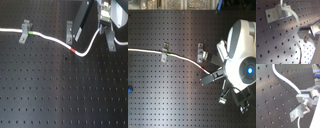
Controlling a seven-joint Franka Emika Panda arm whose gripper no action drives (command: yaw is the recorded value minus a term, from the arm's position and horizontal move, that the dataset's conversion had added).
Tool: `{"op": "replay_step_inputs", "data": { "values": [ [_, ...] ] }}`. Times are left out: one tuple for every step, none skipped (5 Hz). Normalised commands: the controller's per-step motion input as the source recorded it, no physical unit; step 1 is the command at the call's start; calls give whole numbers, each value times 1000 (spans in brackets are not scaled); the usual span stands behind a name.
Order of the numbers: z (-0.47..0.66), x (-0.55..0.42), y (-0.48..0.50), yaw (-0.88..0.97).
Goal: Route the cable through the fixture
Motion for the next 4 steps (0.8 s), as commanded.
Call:
{"op": "replay_step_inputs", "data": {
  "values": [
    [0, 0, 0, -43],
    [90, -42, -219, -43],
    [298, -289, -501, 89],
    [28, 1, 1, 0]
  ]
}}
